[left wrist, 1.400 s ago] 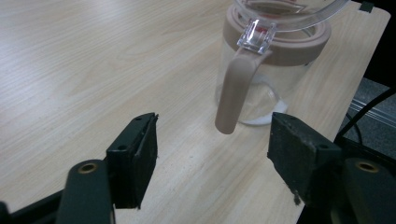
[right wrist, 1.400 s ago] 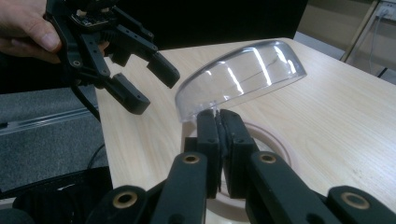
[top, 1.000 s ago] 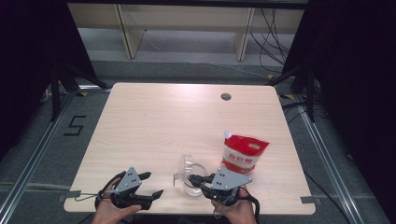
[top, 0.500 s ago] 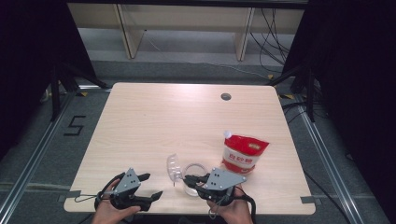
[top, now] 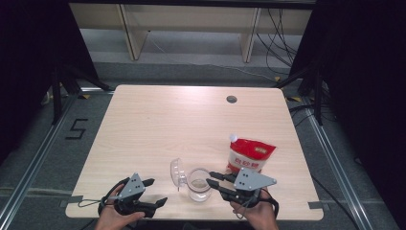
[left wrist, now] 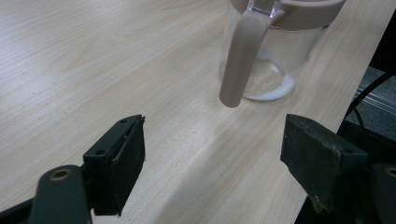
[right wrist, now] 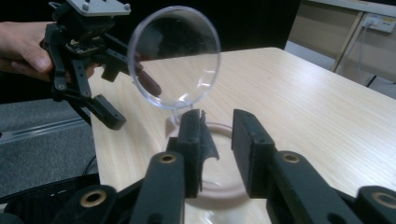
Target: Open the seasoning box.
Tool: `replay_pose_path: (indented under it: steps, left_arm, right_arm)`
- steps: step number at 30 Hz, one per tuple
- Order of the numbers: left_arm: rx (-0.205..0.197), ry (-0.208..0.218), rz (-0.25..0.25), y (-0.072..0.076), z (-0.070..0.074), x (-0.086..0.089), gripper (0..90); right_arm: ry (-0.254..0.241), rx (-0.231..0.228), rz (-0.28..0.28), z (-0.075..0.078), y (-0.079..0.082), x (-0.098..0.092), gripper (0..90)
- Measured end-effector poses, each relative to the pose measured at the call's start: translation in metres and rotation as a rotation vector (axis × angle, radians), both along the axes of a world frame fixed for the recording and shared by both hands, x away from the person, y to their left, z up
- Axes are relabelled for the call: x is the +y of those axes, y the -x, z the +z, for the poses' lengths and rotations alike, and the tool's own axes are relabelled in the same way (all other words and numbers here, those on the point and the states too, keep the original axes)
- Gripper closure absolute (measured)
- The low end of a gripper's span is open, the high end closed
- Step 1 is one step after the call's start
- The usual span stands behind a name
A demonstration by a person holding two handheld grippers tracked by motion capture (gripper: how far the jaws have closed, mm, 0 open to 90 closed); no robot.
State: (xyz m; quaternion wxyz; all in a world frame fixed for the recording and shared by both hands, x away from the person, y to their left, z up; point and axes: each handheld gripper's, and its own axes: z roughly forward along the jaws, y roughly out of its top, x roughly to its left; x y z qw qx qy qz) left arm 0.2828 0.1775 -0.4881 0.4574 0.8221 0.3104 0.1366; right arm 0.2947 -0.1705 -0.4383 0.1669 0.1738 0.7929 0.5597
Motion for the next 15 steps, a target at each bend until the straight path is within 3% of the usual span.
replay_pose_path:
  steps: [3,5,10,13,15]
  left_arm:
    - [0.017,0.014,0.015,0.001,0.0,-0.001,19.4]
    - [0.012,-0.007,0.005,0.0,0.0,0.0,19.4]
    - [0.016,-0.001,0.004,0.0,-0.001,-0.001,18.4]
    - [0.019,0.006,0.014,0.001,-0.001,-0.001,18.1]
    - [0.017,-0.002,0.009,0.001,0.0,0.0,17.8]
  right_arm:
    - [-0.01,0.001,-0.021,0.0,-0.001,-0.012,68.8]
    - [-0.013,0.0,-0.041,-0.001,-0.001,-0.018,66.9]
    - [-0.002,0.008,-0.052,-0.007,-0.001,-0.027,60.8]
    - [-0.01,0.053,-0.077,-0.012,0.002,-0.032,56.9]
    - [-0.004,0.043,-0.071,-0.013,0.0,-0.037,53.9]
